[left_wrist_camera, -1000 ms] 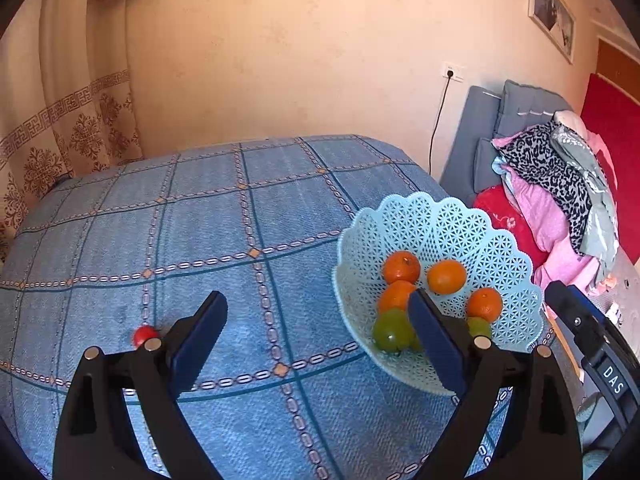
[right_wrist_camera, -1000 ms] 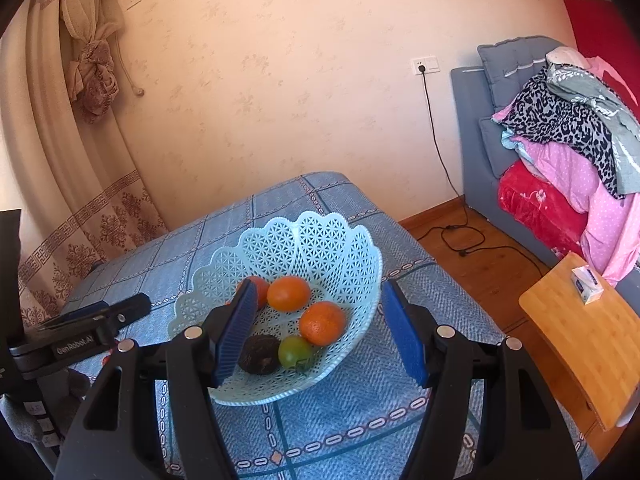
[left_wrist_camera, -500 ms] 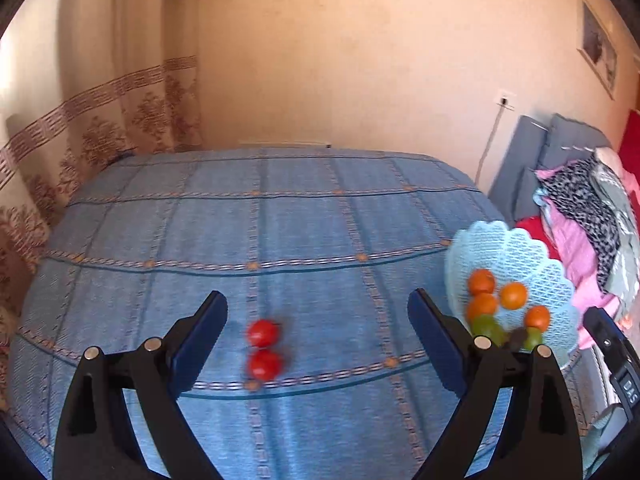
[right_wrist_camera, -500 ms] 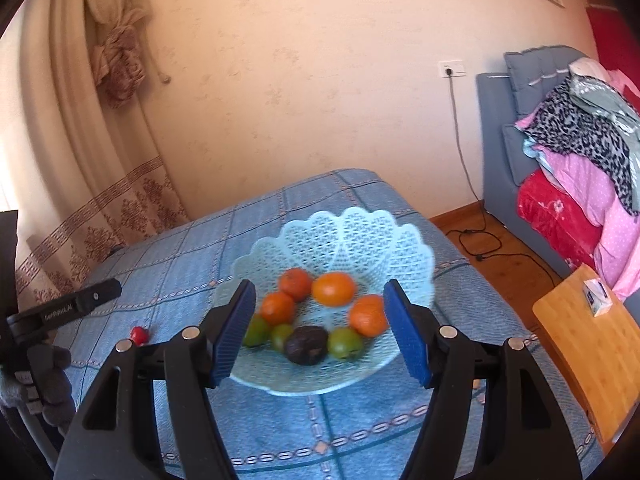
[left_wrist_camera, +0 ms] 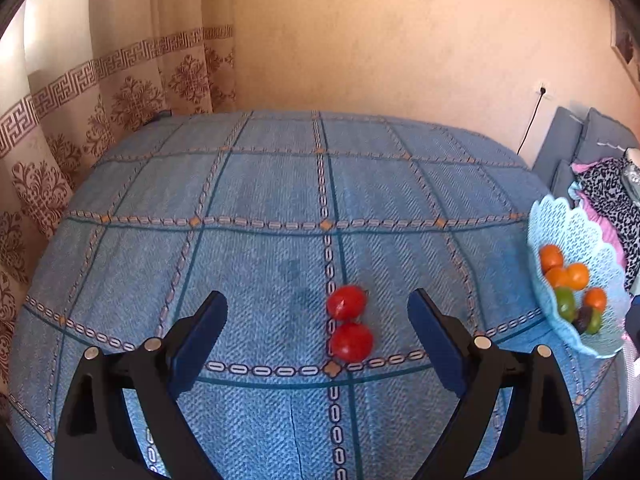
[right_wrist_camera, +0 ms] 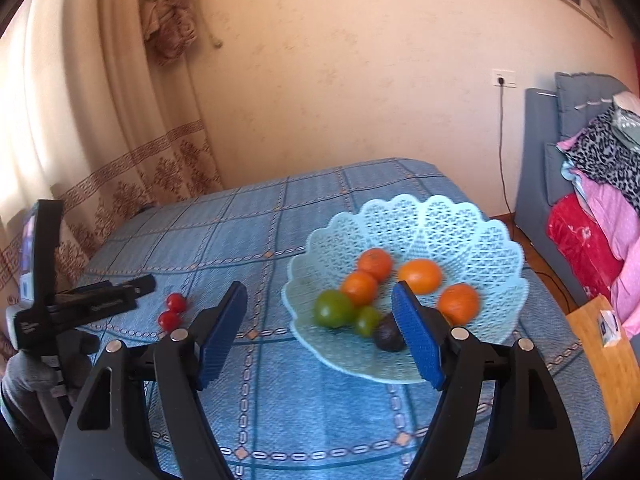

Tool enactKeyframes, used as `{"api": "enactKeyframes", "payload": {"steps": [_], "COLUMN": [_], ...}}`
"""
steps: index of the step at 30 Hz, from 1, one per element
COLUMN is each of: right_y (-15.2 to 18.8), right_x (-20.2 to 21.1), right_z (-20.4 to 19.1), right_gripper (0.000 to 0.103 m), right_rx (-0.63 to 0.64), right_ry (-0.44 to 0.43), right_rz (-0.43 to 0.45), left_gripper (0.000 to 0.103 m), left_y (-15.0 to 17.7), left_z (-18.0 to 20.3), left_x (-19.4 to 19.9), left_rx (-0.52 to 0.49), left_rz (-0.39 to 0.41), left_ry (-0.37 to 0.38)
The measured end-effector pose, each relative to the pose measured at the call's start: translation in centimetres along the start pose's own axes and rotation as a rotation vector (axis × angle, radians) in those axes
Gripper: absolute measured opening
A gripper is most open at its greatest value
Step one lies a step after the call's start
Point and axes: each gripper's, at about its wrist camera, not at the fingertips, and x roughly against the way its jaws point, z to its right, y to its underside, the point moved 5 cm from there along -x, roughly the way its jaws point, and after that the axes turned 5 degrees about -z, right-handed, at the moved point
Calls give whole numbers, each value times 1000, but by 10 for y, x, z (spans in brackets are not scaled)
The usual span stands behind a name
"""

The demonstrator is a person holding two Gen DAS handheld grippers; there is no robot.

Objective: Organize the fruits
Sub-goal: 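Close the left tool on a red tomato, then close the right tool on the other red tomato while the left tool holds its tomato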

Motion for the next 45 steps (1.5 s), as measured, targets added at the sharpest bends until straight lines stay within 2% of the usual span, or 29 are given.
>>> {"api": "enactKeyframes", "payload": {"steps": [5, 7, 9, 10, 19, 21, 25, 29, 33, 39, 45], "right_y": [5, 6, 8, 8, 11, 12, 12, 12, 12, 16, 14], "right_x": [-15, -20, -25, -26, -42, -44, -49, -55, -69, -102, -125], "right_z": [-11, -13, -15, -14, -22, -24, -31, -44, -59, -81, -116], "right_gripper": [76, 76, 76, 76, 76, 76, 76, 76, 76, 76, 76], "right_rx": [13, 16, 21, 23, 52, 60, 76, 103, 134, 151, 232], "right_ry": [-12, -15, -17, -19, -20, -19, -20, -40, -77, -140, -160], "right_rz": [-37, -48, -59, -63, -97, -102, -110, -125, -157, -247, -266], "left_gripper": [89, 84, 71, 68, 57, 43, 28, 28, 28, 28, 28], "left_y": [11, 14, 17, 19, 29, 30, 31, 32, 22, 9, 4], "left_z": [6, 8, 10, 10, 18, 19, 22, 26, 20, -12, -42], "left_x": [-20, -27, -32, -36, -46, -45, -40, -27, -9, 6, 4], "left_rx": [-24, -33, -37, -40, -67, -69, -77, -92, -86, -12, 68], "left_rz": [-43, -55, -68, -77, -79, -74, -72, -43, 17, 73, 73], "left_ry": [1, 1, -1, 0, 11, 35, 82, 103, 88, 18, -23]}}
